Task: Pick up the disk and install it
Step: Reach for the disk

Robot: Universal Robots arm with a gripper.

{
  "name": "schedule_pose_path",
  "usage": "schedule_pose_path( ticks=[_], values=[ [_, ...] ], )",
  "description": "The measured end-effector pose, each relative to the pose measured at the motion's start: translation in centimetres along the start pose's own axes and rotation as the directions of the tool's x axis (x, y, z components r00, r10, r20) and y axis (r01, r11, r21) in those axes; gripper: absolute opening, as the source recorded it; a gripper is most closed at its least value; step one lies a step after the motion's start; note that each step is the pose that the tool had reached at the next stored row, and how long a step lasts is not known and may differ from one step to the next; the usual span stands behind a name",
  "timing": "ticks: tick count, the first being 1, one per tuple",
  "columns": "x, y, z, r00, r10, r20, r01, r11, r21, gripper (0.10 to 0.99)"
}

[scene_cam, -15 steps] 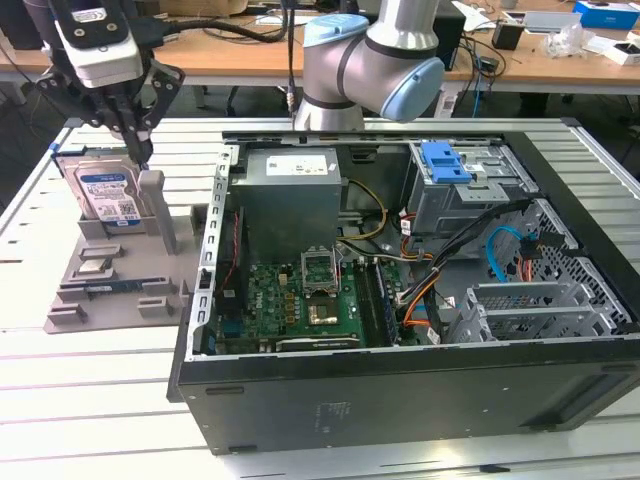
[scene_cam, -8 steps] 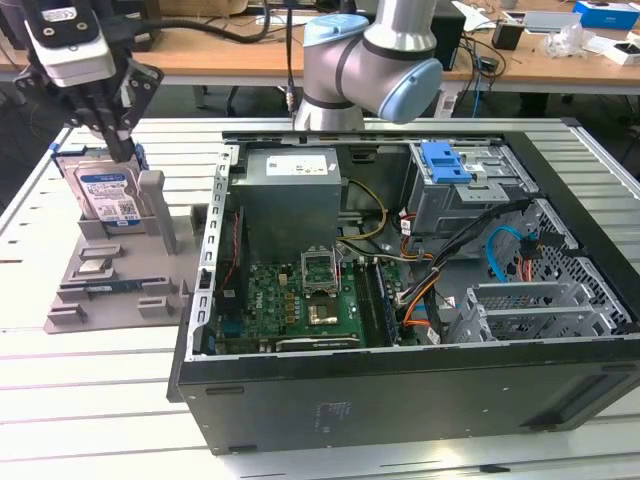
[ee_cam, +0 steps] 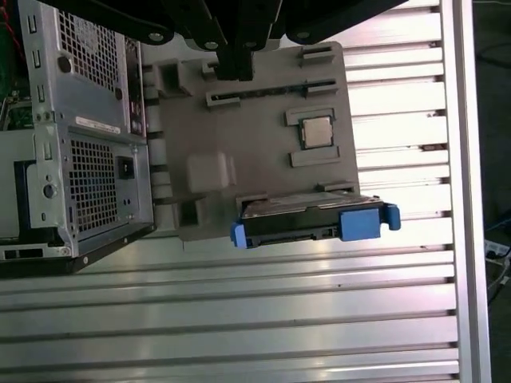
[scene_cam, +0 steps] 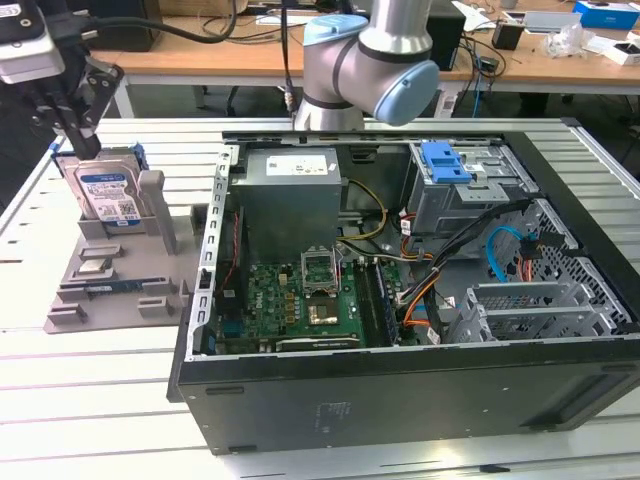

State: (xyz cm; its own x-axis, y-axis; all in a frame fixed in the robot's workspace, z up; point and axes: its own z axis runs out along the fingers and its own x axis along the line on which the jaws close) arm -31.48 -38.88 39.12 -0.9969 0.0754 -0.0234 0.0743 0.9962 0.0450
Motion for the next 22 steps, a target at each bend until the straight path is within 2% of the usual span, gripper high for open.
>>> schedule_pose_path(
  ticks=[3, 5, 8, 17, 20, 22],
  values=[
    [0.76, 0.34, 0.02, 1.0000, 0.000, 0.0000, 0.000, 1.0000, 0.000, 0.106],
    [1.44, 1.04, 0.06, 1.0000, 0.000, 0.0000, 0.000, 1.0000, 0.001, 0.106],
    [2.26, 1.70, 0.10, 1.0000, 0.000, 0.0000, 0.000, 1.0000, 0.002, 0.106],
    [4.58, 2.45, 0.20, 1.0000, 0.000, 0.0001, 0.000, 1.0000, 0.002, 0.106],
    [5.15, 3.47, 0.29, 1.0000, 0.000, 0.0001, 0.000, 1.0000, 0.002, 0.106],
    [5.32, 3.86, 0.36, 1.0000, 0.000, 0.0000, 0.000, 1.0000, 0.002, 0.106]
  ],
)
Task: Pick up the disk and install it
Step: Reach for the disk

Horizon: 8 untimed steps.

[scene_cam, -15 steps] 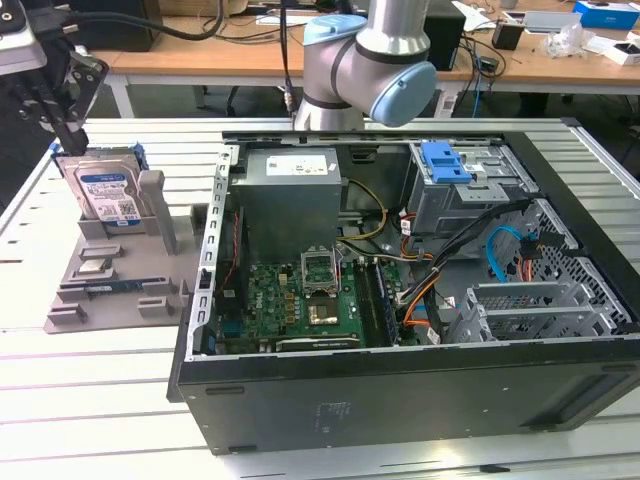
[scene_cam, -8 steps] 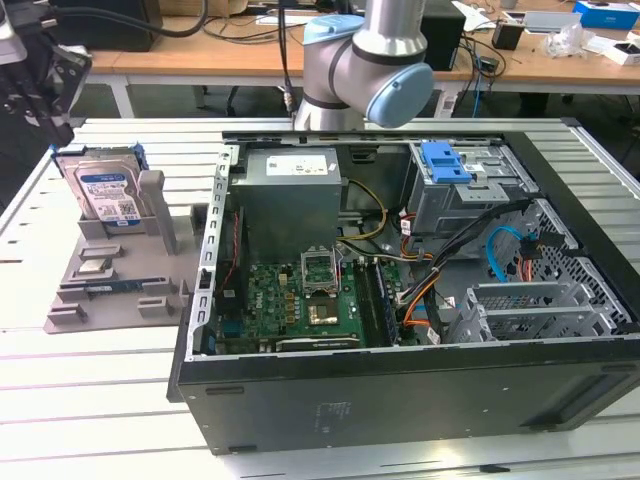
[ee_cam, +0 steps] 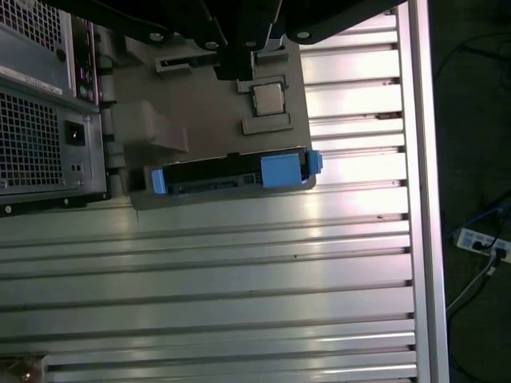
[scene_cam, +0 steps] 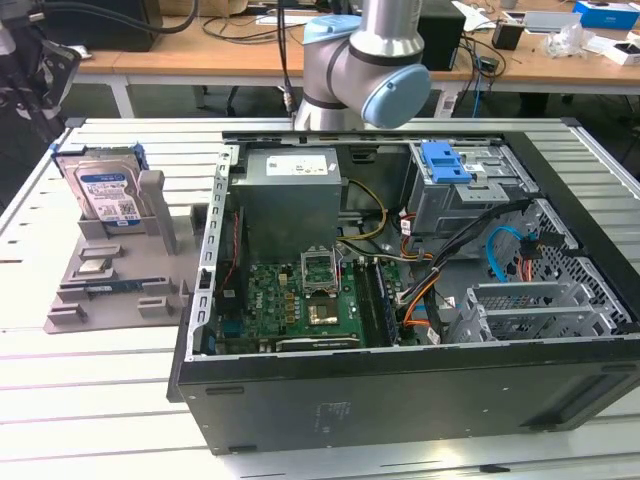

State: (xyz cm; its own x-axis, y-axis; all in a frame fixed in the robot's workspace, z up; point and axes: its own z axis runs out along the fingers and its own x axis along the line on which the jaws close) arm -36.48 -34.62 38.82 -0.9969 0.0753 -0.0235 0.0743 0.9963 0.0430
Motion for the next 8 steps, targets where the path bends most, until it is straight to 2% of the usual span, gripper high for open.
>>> schedule_pose_path(
  ticks=[5, 8],
  values=[
    [0.37, 0.62, 0.27, 1.0000, 0.000, 0.0003, 0.000, 1.0000, 0.001, 0.106],
    [0.71, 0.75, 0.33, 1.0000, 0.000, 0.0003, 0.000, 1.0000, 0.001, 0.106]
  ],
)
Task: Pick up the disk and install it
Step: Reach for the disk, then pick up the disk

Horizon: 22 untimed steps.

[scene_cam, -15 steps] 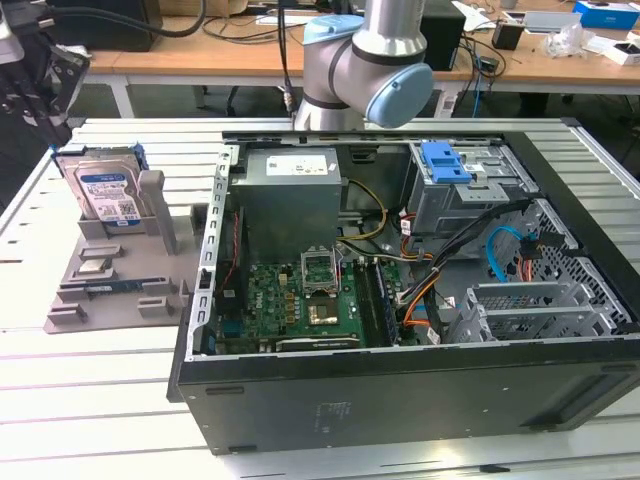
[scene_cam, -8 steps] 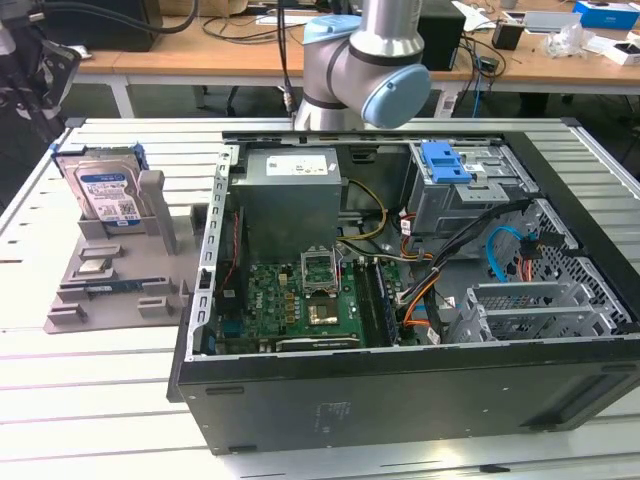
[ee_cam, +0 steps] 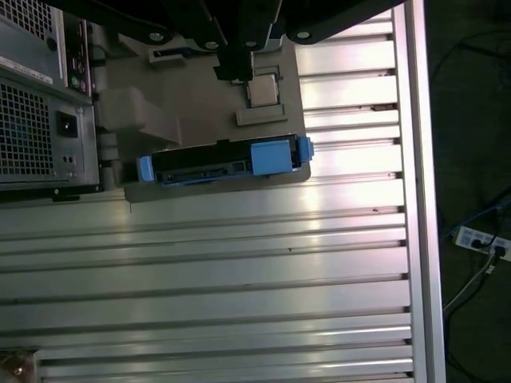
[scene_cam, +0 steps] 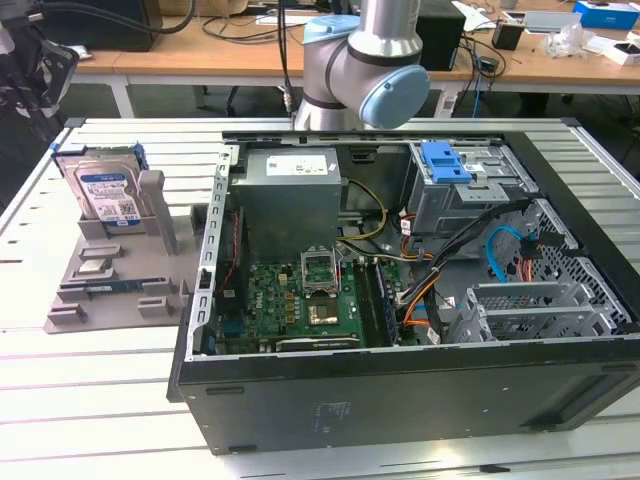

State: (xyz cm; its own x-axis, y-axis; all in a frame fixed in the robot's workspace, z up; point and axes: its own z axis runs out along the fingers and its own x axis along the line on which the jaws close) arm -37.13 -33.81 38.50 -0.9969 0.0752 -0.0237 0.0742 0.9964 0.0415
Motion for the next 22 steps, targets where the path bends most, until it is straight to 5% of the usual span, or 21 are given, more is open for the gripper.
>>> schedule_pose_path(
  ticks=[15, 22],
  values=[
    [0.17, -0.01, 0.00, 1.0000, 0.000, -0.0001, 0.000, 1.0000, 0.000, 0.106],
    [0.18, 0.03, 0.00, 0.9907, -0.136, -0.0055, 0.136, 0.9907, -0.004, 0.106]
  ],
)
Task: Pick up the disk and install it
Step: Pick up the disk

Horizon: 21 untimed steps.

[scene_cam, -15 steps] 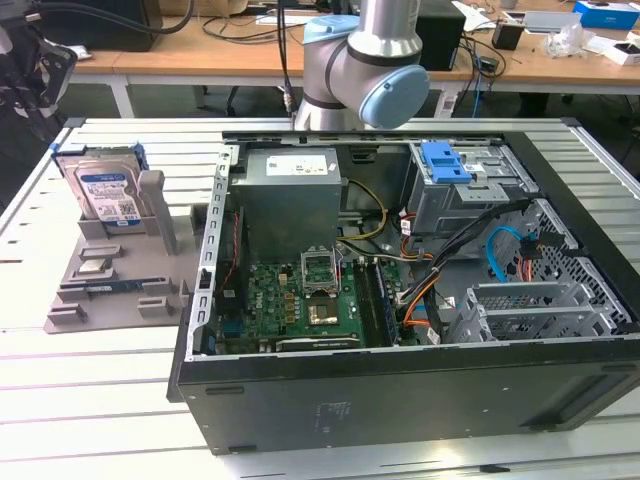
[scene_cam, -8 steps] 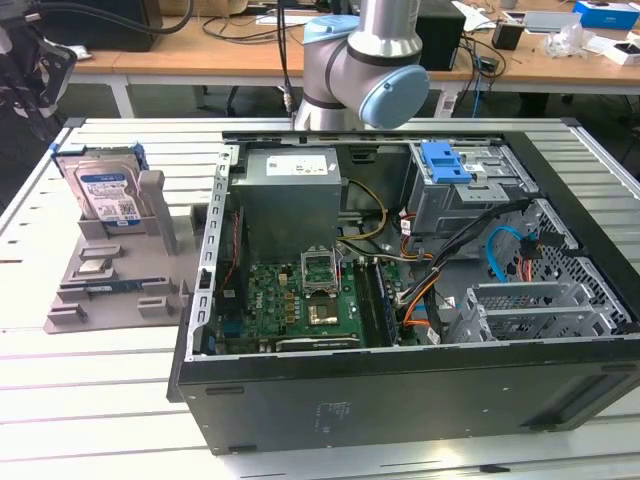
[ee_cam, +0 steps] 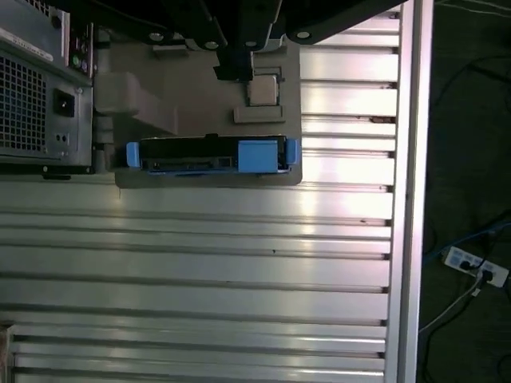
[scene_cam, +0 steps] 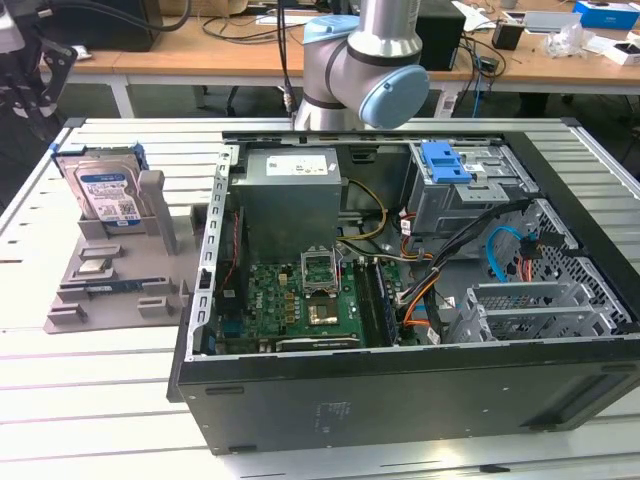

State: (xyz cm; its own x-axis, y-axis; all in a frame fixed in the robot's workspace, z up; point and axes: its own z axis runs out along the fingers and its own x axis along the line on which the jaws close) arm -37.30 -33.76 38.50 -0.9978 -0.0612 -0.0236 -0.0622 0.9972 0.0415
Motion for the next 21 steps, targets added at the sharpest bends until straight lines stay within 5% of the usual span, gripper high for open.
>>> schedule_pose_path(
  ticks=[4, 7, 13, 17, 18, 20, 21],
  values=[
    [0.00, 0.00, 0.00, 0.9963, -0.086, -0.0035, 0.086, 0.9963, -0.002, 0.106],
    [0.00, 0.00, 0.00, 0.9790, -0.204, -0.0080, 0.203, 0.9791, -0.006, 0.106],
    [0.00, 0.00, 0.00, 0.9518, -0.306, -0.0115, 0.306, 0.9519, -0.009, 0.106],
    [-0.01, 0.01, 0.00, 0.9244, -0.381, -0.0141, 0.381, 0.9245, -0.012, 0.106],
    [0.00, 0.01, 0.00, 0.9119, -0.410, -0.0150, 0.410, 0.9120, -0.013, 0.106],
    [0.00, 0.02, 0.00, 0.8970, -0.442, -0.0159, 0.442, 0.8971, -0.015, 0.106],
    [0.00, 0.02, 0.00, 0.8814, -0.472, -0.0168, 0.472, 0.8816, -0.016, 0.106]
  ],
)
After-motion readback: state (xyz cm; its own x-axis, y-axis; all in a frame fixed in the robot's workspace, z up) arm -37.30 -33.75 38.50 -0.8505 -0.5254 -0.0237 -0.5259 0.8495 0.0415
